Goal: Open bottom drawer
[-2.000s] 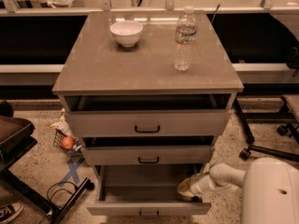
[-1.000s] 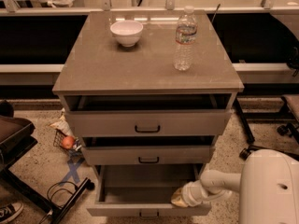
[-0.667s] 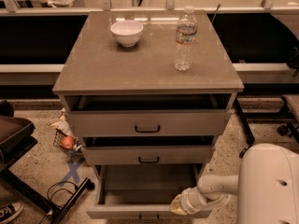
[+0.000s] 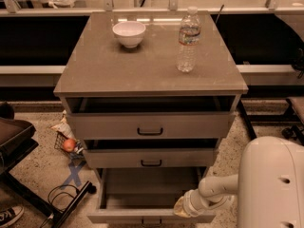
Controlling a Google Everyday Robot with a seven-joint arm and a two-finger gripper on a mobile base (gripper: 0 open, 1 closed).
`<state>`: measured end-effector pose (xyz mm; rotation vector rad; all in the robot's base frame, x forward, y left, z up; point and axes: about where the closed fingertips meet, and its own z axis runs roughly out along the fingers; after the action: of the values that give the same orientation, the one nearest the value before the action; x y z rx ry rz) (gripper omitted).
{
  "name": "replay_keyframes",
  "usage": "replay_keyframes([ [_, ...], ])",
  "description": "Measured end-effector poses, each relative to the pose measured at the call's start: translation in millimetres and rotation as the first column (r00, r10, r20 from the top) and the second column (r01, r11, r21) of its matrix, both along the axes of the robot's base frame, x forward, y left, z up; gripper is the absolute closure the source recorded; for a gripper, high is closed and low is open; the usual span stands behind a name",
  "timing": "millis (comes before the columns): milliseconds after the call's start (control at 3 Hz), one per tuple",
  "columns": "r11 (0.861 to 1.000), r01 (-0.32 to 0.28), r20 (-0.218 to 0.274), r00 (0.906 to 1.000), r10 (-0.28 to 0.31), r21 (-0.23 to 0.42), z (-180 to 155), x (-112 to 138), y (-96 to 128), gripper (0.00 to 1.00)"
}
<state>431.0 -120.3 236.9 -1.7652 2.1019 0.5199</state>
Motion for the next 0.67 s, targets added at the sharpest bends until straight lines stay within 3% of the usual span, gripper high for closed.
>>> replay_keyframes([
  [333,0.997,-0.034,0.081,0.9959,0.039,-0.072,24,32,-19,1.00],
  [667,0.997,-0.044,0.106,0.9930,0.051,-0.068,23,48,-28,1.00],
])
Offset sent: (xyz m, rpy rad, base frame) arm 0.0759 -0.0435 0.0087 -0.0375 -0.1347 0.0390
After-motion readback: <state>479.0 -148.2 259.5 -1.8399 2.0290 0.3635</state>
